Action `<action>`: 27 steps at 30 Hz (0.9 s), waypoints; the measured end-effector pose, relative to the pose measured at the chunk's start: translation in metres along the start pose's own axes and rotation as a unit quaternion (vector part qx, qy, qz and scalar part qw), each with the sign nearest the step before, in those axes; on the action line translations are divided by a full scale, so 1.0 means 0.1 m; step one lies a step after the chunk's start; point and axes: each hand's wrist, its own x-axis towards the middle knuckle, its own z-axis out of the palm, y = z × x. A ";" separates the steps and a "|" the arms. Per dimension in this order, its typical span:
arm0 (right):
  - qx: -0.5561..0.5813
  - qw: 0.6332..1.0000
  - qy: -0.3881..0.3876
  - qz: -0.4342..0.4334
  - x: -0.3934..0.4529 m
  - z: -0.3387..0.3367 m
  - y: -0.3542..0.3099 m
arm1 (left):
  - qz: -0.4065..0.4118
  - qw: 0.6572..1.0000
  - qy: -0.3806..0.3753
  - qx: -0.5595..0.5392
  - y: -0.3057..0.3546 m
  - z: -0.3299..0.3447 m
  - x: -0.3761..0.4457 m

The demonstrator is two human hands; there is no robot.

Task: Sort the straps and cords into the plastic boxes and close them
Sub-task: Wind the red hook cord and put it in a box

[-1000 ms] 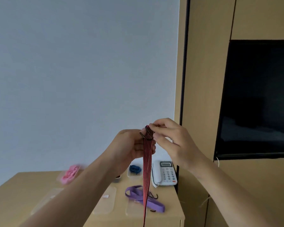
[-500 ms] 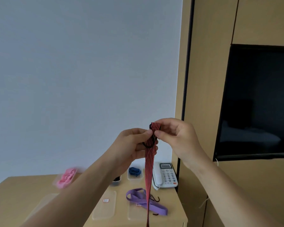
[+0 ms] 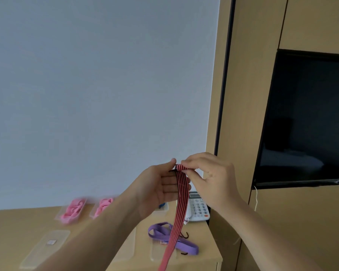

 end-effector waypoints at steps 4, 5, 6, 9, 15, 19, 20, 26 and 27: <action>-0.001 1.000 -0.017 -0.018 -0.17 0.07 -0.07 | 0.017 0.999 -0.025 -0.027 0.07 -0.09 -0.01; -0.001 1.000 -0.015 -0.021 -0.20 0.09 -0.09 | 0.030 0.999 -0.031 -0.010 0.08 -0.12 -0.01; -0.001 1.000 -0.012 -0.021 -0.23 0.12 -0.10 | 0.043 0.998 -0.034 0.009 0.09 -0.15 0.00; 0.002 1.000 0.001 -0.007 -0.28 0.18 -0.15 | 0.061 0.997 -0.033 0.035 0.08 -0.21 0.01; 0.008 0.999 -0.023 0.029 -0.32 0.18 -0.19 | 0.130 0.987 0.022 0.089 0.07 -0.26 0.00; 0.098 0.954 -0.016 0.283 -0.25 0.18 -0.23 | 0.175 0.976 0.039 0.120 0.06 -0.22 -0.03; 0.129 0.930 -0.042 0.341 -0.21 0.18 -0.23 | 0.181 0.975 0.038 0.122 0.06 -0.20 -0.04; 0.265 0.867 -0.102 0.409 -0.13 0.17 -0.24 | 0.199 0.972 0.037 0.123 0.03 -0.15 -0.08; 0.266 0.865 -0.100 0.414 -0.13 0.16 -0.24 | 0.197 0.973 0.035 0.118 0.01 -0.16 -0.09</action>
